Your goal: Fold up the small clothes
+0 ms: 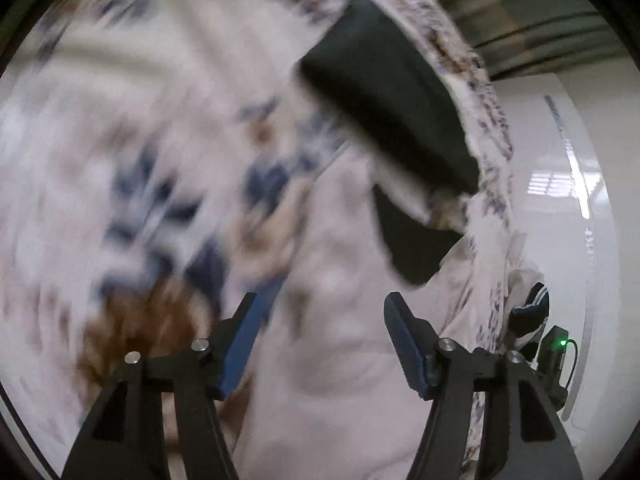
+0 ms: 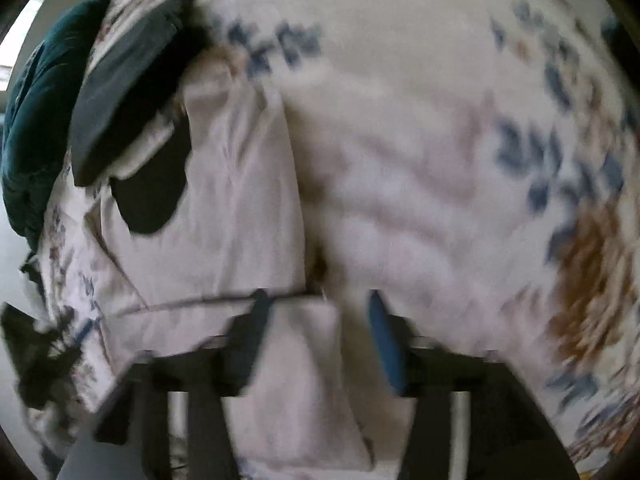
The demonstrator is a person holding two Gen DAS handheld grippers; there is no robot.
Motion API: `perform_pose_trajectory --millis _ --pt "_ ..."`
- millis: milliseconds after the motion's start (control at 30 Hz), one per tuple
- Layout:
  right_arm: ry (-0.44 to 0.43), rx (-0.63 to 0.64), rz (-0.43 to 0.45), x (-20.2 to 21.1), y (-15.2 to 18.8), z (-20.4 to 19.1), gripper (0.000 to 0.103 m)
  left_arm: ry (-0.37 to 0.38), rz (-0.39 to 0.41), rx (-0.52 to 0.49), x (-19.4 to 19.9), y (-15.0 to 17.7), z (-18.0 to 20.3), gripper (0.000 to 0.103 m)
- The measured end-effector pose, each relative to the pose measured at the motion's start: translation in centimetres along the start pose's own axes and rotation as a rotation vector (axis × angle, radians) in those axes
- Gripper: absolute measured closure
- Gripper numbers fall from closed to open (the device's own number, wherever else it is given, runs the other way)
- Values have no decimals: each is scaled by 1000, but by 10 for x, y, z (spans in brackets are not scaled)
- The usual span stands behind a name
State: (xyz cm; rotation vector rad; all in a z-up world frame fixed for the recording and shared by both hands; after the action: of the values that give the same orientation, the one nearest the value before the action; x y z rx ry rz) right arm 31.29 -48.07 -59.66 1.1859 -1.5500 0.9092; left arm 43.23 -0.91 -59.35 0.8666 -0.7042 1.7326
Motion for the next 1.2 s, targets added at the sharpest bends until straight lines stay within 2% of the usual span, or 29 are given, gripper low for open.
perform_pose_trajectory --millis 167,267,367,400,433,467,533,567,600,733,900,1033,1067,1133,1200 --pt "2 42 66 -2 -73 -10 42 -163 -5 -169 -55 -50 36 42" --pt "16 122 51 -22 -122 -27 36 -262 -58 -288 -96 -66 51 42" --pt "71 255 3 -49 -155 -47 36 -314 -108 -358 -124 -75 54 45" --pt "85 294 -28 -61 -163 -53 36 -316 -106 -373 -129 -77 55 50" --pt "86 313 -55 -69 -166 -57 38 -319 -101 -385 -131 -78 56 76" --pt "87 330 -101 -79 -167 -60 43 -320 -101 -392 -131 -79 57 97" --pt "94 363 -94 -80 -170 -67 87 -282 -89 -383 -124 -80 62 97" --pt "84 372 -82 -76 -170 -70 95 -261 -64 -382 -115 -78 65 97" --pt "69 370 -69 -71 -170 -72 96 -247 -49 -383 -107 -75 67 97" --pt "32 366 8 -35 -160 -81 98 -218 14 -406 -69 -57 74 97" --pt "3 371 74 15 -123 -92 98 -114 67 -373 2 -11 83 97" --pt "-33 367 94 47 -58 -92 98 -73 62 -313 35 29 76 97" --pt "-36 362 93 51 -40 -89 98 -82 56 -296 42 43 67 97" --pt "-49 332 67 55 4 -78 98 -61 33 -252 50 67 49 97" --pt "-59 310 18 44 49 -65 98 -76 12 -226 49 89 32 95"
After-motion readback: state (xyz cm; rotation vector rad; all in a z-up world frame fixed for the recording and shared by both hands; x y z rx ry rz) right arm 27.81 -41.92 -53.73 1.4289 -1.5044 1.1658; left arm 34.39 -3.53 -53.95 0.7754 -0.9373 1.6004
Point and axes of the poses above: each gripper's, at about its wrist camera, not at the fingertips, and x roughly against the way its jaws point, z to its right, y to its underside, the point moved 8 cm from there along -x, roughly the way its jaws point, and after that the axes turned 8 degrees about x, right-handed, at the moved point
